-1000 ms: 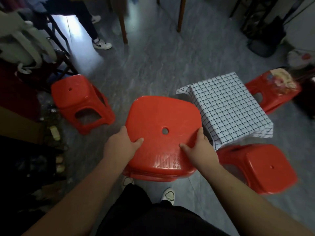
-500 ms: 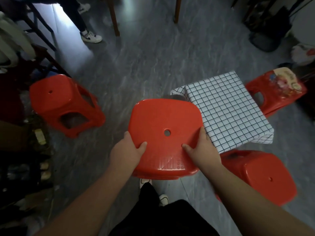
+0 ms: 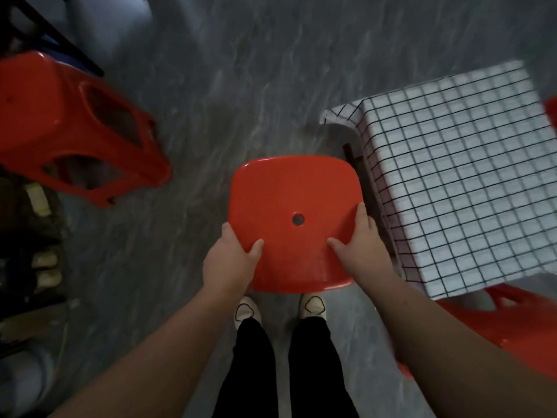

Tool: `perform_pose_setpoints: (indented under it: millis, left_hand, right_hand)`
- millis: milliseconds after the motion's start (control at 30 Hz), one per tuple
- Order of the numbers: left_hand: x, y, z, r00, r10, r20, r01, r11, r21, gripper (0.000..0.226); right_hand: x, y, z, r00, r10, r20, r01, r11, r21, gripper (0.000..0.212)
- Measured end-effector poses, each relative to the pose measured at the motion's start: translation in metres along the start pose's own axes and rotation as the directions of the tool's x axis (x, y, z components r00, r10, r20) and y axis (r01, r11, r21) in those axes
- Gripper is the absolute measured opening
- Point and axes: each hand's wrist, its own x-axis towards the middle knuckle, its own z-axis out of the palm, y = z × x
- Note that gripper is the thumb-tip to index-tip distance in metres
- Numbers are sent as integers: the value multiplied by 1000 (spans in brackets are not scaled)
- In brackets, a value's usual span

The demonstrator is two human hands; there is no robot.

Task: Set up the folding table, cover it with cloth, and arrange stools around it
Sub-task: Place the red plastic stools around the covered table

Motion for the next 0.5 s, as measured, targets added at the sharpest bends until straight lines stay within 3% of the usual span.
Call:
perform_pose_setpoints:
  millis: [267, 500]
  left_hand:
    - [48, -11, 85, 994, -105, 15, 106, 987, -118, 58]
    - [64, -22, 113, 982, -179, 65, 185, 978, -101, 72]
  right_hand:
    - [93, 29, 47, 996, -78, 52, 81, 994, -67, 104]
    - [114, 29, 68, 992, -98, 75, 107, 986, -127, 104]
